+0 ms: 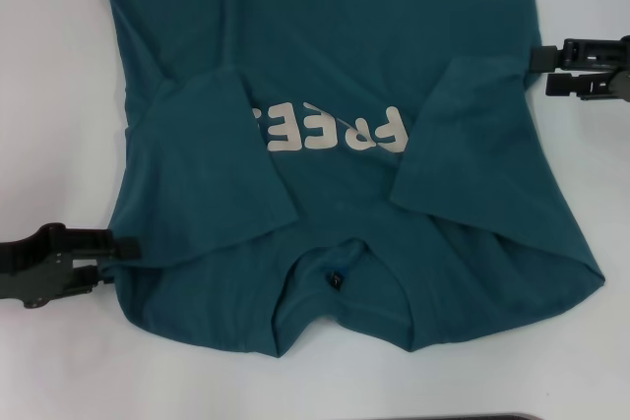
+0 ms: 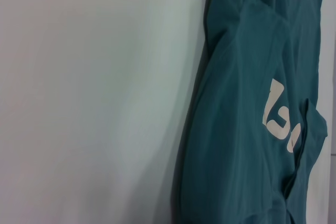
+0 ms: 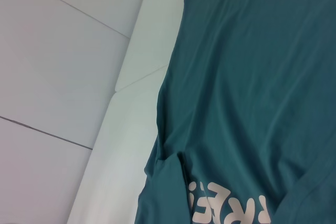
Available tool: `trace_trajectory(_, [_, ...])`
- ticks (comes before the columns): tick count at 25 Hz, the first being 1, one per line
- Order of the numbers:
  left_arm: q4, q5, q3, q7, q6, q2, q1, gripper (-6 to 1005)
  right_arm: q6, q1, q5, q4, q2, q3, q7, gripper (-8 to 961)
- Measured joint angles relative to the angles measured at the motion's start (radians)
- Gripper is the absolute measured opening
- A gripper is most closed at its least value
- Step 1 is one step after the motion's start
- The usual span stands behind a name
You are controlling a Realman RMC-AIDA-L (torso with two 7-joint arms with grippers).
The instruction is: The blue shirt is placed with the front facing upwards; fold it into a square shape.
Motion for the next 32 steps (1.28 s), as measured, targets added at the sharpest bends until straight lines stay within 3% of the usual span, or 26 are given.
trace_trajectory(8, [0.000,-0.002,-0.004,0.020,0.024,0.000,0.001,372,0.000,0.000,0.000,0.000,-0.001,0.000,-0.001,916])
trace_trajectory(13, [0.008,-0.018,-0.009,0.074,0.072,-0.001,-0.006,147,0.000,-0.004,-0.001,0.000,-0.002,0.000,-0.001,916])
trace_trajectory(18, [0.032,-0.099,-0.011,0.134,0.166,0.004,-0.010,17,-0.012,-0.025,-0.008,-0.004,-0.023,-0.010,-0.011,916])
trace_trajectory(25, [0.036,-0.102,-0.011,0.126,0.152,0.008,-0.017,16,-0.090,-0.072,-0.079,-0.009,-0.073,-0.012,-0.033,916])
trace_trajectory(32, [0.036,-0.102,-0.011,0.107,0.116,0.009,-0.024,15,-0.214,-0.093,-0.268,-0.010,-0.084,-0.007,-0.050,916])
